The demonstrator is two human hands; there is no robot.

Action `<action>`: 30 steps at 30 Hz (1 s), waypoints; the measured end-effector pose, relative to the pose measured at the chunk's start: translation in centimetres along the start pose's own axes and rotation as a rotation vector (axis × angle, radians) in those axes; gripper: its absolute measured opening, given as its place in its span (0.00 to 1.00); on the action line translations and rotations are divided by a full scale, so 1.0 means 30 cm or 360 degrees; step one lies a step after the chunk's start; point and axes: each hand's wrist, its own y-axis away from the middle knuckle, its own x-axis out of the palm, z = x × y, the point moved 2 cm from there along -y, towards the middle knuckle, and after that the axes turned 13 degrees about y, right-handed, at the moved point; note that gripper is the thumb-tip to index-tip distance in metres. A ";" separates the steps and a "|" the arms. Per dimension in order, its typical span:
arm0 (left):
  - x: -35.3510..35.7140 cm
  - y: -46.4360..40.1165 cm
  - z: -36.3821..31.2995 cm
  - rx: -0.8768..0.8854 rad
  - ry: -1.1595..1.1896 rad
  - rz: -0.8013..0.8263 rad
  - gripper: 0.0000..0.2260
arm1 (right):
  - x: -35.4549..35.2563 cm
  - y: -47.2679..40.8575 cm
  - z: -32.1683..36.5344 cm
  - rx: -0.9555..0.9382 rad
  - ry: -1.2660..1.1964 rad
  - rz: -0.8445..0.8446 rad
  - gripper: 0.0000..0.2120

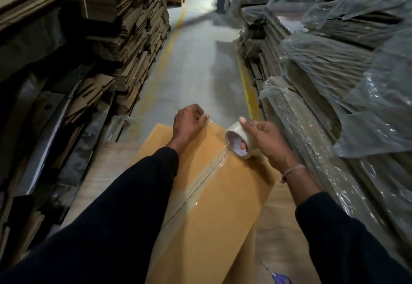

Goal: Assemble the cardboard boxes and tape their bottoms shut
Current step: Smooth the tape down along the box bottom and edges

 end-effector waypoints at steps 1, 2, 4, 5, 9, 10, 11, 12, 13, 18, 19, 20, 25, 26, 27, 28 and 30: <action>0.016 0.020 -0.014 0.0013 0.0017 0.0036 0.10 | -0.014 0.044 -0.007 -0.0004 -0.0042 -0.0007 0.35; 0.031 0.039 -0.023 0.0023 0.0034 0.0069 0.10 | -0.025 0.087 -0.017 -0.0002 -0.0089 -0.0003 0.32; 0.055 0.073 -0.039 0.0037 0.0059 0.0125 0.09 | -0.042 0.170 -0.042 0.0042 -0.0215 0.0009 0.27; 0.063 0.088 -0.045 0.0041 0.0068 0.0145 0.09 | -0.048 0.203 -0.060 0.0087 -0.0275 -0.0007 0.23; 0.071 0.119 -0.061 0.0054 0.0072 0.0175 0.09 | -0.055 0.275 -0.112 0.0118 -0.0332 -0.0038 0.11; 0.071 0.120 -0.064 0.0055 0.0060 0.0175 0.09 | -0.052 0.282 -0.111 0.0088 -0.0320 -0.0029 0.15; 0.071 0.120 -0.064 0.0054 0.0052 0.0181 0.10 | -0.049 0.290 -0.100 0.0075 -0.0333 -0.0022 0.19; 0.072 0.121 -0.065 0.0049 0.0050 0.0186 0.10 | -0.049 0.298 -0.086 0.0064 -0.0354 -0.0033 0.22; 0.070 0.122 -0.068 0.0044 0.0046 0.0188 0.10 | -0.052 0.299 -0.080 0.0068 -0.0353 -0.0044 0.24; 0.075 0.126 -0.075 0.0037 0.0020 0.0190 0.10 | -0.087 0.265 -0.046 0.0079 -0.0129 -0.0006 0.25; 0.076 0.129 -0.076 0.0033 0.0016 0.0187 0.09 | -0.099 0.256 -0.038 0.0097 -0.0087 0.0023 0.27; 0.077 0.129 -0.076 0.0028 0.0021 0.0184 0.08 | -0.120 0.254 -0.035 0.0133 -0.0048 0.0039 0.26; 0.086 0.128 -0.072 0.0014 0.0025 0.0154 0.08 | -0.240 0.319 -0.072 0.0210 0.0112 0.0147 0.19; 0.090 0.128 -0.071 0.0015 0.0006 0.0141 0.08 | -0.250 0.332 -0.079 0.0164 0.0083 0.0183 0.21; 0.092 0.130 -0.074 0.0017 -0.0024 0.0129 0.08 | -0.259 0.341 -0.083 0.0130 0.0042 0.0216 0.22; 0.096 0.132 -0.077 0.0020 -0.0068 0.0118 0.08 | -0.269 0.338 -0.099 0.0095 -0.0014 0.0250 0.22; 0.105 0.137 -0.082 0.0005 -0.0166 0.0076 0.07 | -0.288 0.335 -0.120 0.0025 -0.0131 0.0280 0.20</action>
